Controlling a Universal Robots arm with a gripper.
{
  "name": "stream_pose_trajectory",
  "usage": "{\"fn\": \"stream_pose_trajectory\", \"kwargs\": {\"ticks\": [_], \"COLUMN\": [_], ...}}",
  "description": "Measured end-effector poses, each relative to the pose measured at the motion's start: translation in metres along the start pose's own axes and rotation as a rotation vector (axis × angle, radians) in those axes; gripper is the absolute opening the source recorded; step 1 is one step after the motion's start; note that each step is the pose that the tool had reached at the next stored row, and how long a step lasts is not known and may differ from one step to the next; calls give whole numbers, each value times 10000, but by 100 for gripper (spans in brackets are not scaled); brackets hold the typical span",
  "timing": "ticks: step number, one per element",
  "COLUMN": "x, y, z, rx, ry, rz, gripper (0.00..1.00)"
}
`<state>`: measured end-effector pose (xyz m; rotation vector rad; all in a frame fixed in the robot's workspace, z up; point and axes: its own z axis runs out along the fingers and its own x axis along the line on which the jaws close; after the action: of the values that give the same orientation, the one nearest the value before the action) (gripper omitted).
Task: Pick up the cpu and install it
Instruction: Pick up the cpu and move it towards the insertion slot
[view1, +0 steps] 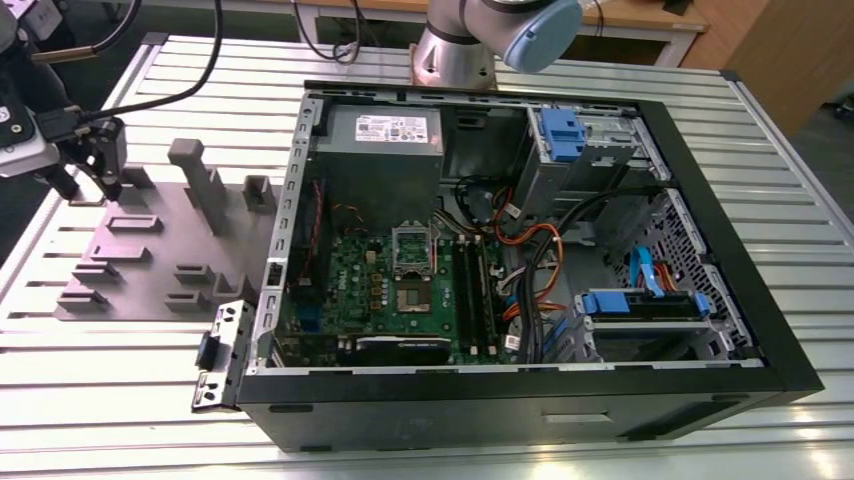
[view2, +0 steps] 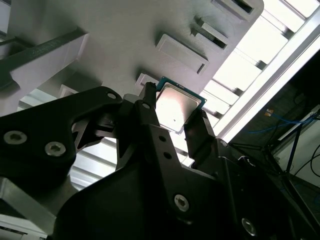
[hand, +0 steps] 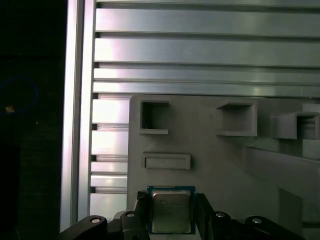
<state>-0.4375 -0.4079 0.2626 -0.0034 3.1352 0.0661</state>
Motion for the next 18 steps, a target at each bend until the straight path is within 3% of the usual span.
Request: {"fn": "stream_pose_trajectory", "kwargs": {"ticks": [18], "x": [0], "y": [2], "z": [-48], "rx": [0], "ry": [0], "rz": [0], "gripper": [47]}}
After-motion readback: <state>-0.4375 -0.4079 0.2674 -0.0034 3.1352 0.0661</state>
